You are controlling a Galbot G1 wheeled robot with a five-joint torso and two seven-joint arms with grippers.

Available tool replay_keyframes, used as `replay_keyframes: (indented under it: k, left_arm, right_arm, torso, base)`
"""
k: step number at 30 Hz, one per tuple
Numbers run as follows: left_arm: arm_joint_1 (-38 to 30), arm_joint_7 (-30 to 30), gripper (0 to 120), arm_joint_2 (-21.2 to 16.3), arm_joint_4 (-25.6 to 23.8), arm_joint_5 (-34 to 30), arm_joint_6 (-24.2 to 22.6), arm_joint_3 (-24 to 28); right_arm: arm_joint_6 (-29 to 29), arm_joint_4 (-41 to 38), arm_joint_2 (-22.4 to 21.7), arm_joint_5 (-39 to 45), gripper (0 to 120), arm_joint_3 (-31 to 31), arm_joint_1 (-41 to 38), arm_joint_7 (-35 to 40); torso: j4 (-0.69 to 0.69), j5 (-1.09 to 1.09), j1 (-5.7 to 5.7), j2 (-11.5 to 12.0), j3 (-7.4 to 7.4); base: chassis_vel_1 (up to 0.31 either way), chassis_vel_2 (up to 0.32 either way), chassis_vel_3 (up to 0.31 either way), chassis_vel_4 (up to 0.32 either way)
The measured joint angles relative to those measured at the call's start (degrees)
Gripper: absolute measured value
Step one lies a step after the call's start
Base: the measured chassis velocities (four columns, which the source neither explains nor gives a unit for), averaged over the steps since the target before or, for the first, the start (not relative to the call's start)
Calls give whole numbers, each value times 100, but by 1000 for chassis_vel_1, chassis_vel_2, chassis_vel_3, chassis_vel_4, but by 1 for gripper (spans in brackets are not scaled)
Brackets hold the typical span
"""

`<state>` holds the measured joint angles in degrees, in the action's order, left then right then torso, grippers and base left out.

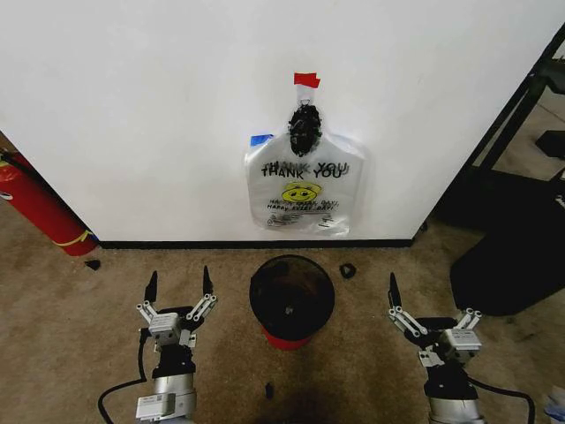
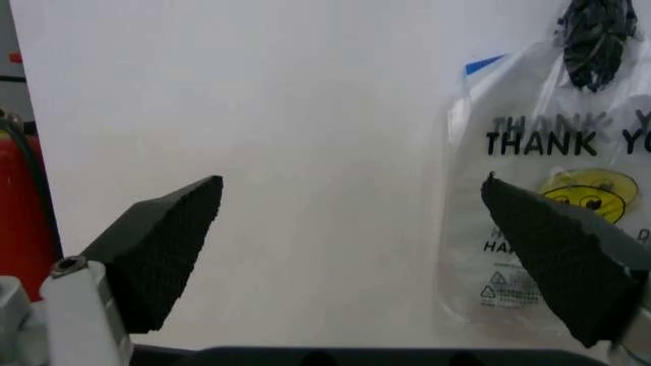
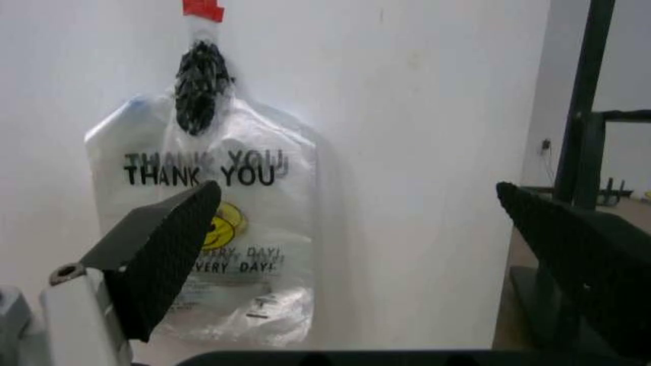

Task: Pick up the garbage bag from the wall and place it over the trash bin.

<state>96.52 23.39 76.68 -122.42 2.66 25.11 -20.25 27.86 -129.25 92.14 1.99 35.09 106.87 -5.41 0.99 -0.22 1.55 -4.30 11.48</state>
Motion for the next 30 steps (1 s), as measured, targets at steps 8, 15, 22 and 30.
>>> replay_keyframes:
  k: [8, 15, 22, 30]
  left_arm:
    - [36, 58, 100, 17, 19, 23, 9, 25]
    - [13, 64, 100, -10, 26, 21, 26, 13]
    - [19, 58, 100, -19, -7, 22, 25, 16]
    - [53, 54, 100, -21, -74, 49, 22, 13]
  right_arm:
    - [52, -12, 0, 2, 100, 46, 26, -1]
    - [53, -15, 0, 1, 100, 48, 0, -6]
    - [53, 0, 0, 17, 100, 41, -15, -10]
    - [69, -15, 0, 73, 100, 71, -9, -19]
  torso:
    - [0, 0, 0, 0, 0]
    - [0, 0, 0, 0, 0]
    - [0, 0, 0, 0, 0]
    - [0, 0, 0, 0, 0]
  base:
    - [0, 0, 0, 0]
    - [0, 0, 0, 0]
    - [0, 0, 0, 0]
    - [0, 0, 0, 0]
